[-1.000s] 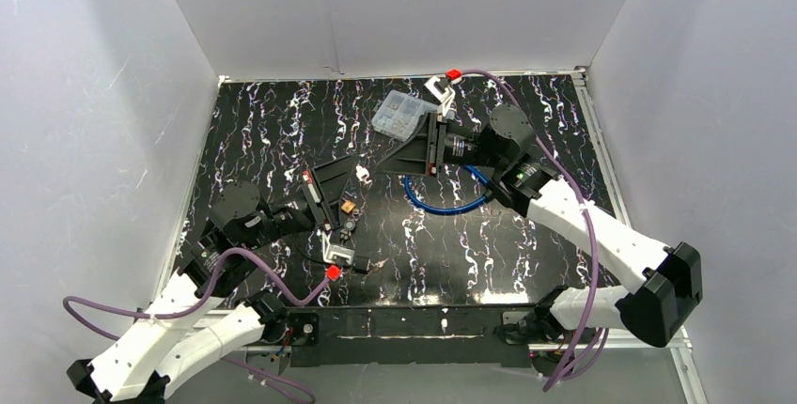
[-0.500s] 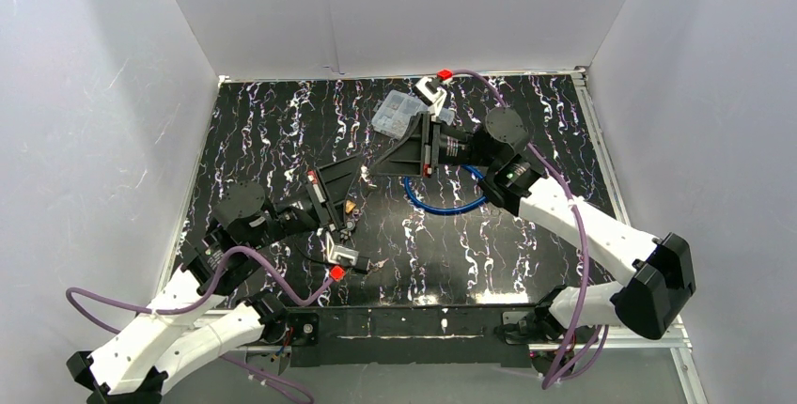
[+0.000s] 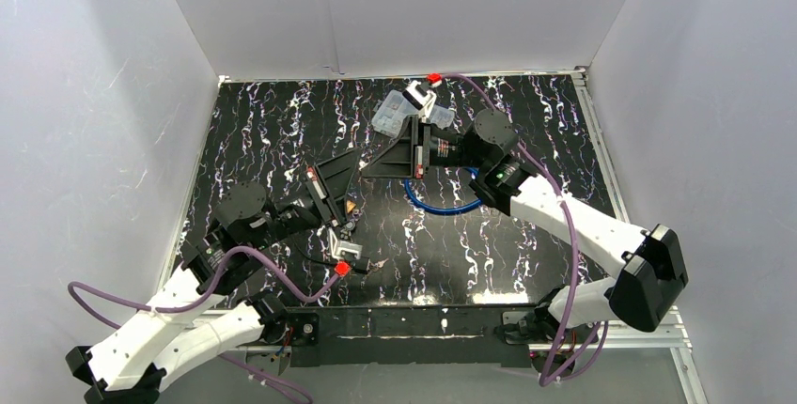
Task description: Unlock with the key
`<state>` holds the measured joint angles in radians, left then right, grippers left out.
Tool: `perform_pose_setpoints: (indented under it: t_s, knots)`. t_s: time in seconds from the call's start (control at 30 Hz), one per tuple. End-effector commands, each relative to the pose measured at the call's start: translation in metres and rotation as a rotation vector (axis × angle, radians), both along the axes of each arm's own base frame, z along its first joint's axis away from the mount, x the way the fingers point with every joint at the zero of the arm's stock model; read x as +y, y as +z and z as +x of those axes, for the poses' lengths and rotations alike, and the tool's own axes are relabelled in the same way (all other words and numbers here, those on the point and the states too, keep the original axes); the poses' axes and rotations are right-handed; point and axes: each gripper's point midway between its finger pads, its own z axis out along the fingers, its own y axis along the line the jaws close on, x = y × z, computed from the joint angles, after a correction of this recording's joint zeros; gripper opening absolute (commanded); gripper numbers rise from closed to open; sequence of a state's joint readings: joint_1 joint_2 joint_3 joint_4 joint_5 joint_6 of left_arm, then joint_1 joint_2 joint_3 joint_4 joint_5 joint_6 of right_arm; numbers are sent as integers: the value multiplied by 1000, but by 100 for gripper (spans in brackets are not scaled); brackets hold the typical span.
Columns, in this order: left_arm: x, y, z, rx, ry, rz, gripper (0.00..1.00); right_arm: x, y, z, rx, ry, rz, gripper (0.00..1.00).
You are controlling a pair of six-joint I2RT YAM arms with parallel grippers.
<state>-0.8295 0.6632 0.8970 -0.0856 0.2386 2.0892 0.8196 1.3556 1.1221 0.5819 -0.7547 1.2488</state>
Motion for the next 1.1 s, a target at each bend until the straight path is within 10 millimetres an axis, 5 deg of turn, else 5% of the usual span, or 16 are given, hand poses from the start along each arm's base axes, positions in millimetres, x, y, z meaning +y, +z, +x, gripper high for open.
perform_pose_setpoints:
  t_s: [0.0, 0.07, 0.1, 0.2, 0.27, 0.43, 0.57, 0.63, 0.67, 1.07]
  knots:
    - [4, 28, -18, -342, 7, 121, 0, -7, 26, 1, -62, -55, 99, 1]
    - [5, 26, -20, -332, 1, 112, 1, -13, 27, 3, -63, -82, 105, 1]
    - [5, 25, -21, -323, -5, 106, 16, -17, 26, 4, -64, -93, 100, 1]
    - [8, 25, -20, -267, 1, 71, 81, -34, 11, 11, -49, -140, 36, 1]
    - [12, 22, -14, -175, 18, 26, 98, -48, -11, 17, -43, -197, -61, 1]
    - [27, -12, 1, 307, 101, -91, 98, -101, -65, 29, -61, -410, -340, 1]
    - [23, -52, 8, 904, 237, -221, 98, -142, -94, 28, -65, -568, -487, 1]
    - [11, -77, 10, 1107, 295, -215, 98, -157, -103, 26, -39, -628, -528, 1]
    - [-15, -118, 5, 1279, 274, -143, 98, -176, -115, 23, -8, -704, -582, 1]
    - [-122, -222, 31, 1707, 218, -19, 98, -261, -119, 10, 14, -1060, -743, 1]
